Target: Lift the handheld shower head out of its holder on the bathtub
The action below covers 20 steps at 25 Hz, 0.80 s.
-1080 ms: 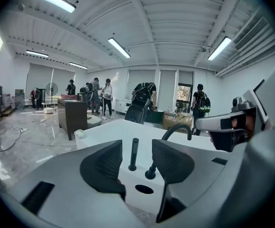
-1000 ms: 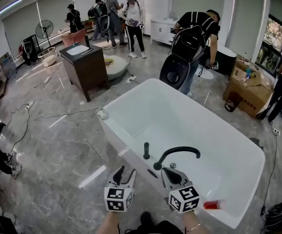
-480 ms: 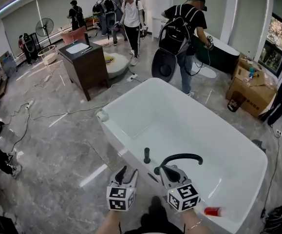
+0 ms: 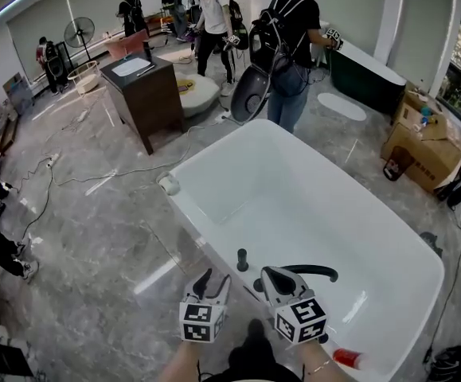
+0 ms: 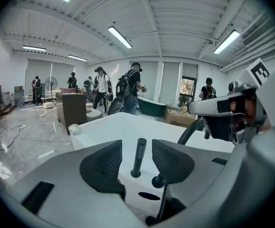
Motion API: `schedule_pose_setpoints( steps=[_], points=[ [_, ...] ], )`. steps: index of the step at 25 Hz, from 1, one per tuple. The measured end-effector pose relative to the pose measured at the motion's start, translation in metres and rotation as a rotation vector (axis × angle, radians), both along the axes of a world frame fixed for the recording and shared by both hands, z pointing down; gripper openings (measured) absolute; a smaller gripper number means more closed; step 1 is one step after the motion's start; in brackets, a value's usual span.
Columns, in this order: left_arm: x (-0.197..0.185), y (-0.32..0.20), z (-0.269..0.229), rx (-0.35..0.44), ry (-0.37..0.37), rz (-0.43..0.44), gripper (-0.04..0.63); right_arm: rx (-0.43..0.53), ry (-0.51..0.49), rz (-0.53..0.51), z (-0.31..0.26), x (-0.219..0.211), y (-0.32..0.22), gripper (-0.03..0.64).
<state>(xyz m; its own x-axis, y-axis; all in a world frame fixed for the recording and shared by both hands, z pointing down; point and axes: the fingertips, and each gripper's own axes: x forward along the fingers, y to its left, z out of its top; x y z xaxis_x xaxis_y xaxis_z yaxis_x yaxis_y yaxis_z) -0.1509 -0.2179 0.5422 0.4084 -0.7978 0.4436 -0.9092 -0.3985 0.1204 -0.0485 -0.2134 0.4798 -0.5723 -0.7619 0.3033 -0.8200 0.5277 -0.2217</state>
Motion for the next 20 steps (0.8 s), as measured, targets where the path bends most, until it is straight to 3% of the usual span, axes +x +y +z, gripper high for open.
schedule_pose_setpoints(
  steps=[20],
  points=[
    [0.055,-0.099,0.079,-0.091,-0.052,0.061,0.207,-0.017,-0.054,-0.062,0.023,0.018,-0.105,0.006]
  ],
)
